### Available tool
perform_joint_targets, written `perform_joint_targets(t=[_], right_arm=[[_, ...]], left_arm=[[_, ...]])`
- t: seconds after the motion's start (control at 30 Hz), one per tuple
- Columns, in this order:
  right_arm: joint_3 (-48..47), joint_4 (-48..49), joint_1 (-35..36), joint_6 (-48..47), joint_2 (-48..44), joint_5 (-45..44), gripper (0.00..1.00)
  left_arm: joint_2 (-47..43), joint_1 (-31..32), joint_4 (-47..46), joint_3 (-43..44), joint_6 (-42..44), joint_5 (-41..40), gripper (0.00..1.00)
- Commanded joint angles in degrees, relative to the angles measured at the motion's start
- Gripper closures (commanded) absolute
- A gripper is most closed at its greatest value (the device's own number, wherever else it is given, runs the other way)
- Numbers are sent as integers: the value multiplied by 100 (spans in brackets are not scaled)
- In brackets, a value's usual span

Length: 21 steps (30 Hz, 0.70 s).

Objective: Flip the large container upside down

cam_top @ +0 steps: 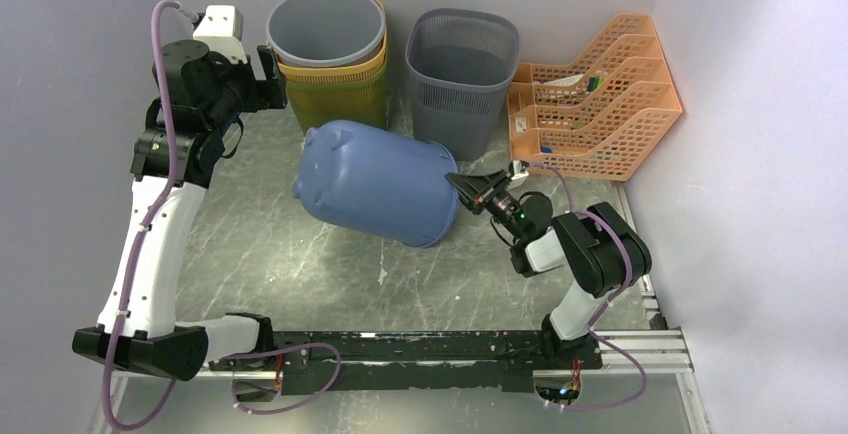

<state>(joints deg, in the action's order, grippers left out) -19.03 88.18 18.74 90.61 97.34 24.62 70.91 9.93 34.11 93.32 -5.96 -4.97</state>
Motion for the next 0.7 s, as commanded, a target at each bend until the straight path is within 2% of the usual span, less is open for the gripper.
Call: perform_joint_targets(t=[0.0,0.3,0.4,0.53,0.67], right_arm=[[484,1586,-311,-374,324,753,100],[746,1101,-729,-1085,654,1035,96],[678,625,-840,-1380,561,1116,94],[532,-869,-931,-2157,64,1015,88],[236,-3201,-955,-3435,-959,515,85]], left_arm=[[-92,35,-131,-82,55,-45,4],[-143,35,-167,-285,37,-16,5],[-163,35,-168,-305,35,-19,4],[-166,35,-176,-344,20,-2,5],[-165,35,-209,-421,24,-8,5]])
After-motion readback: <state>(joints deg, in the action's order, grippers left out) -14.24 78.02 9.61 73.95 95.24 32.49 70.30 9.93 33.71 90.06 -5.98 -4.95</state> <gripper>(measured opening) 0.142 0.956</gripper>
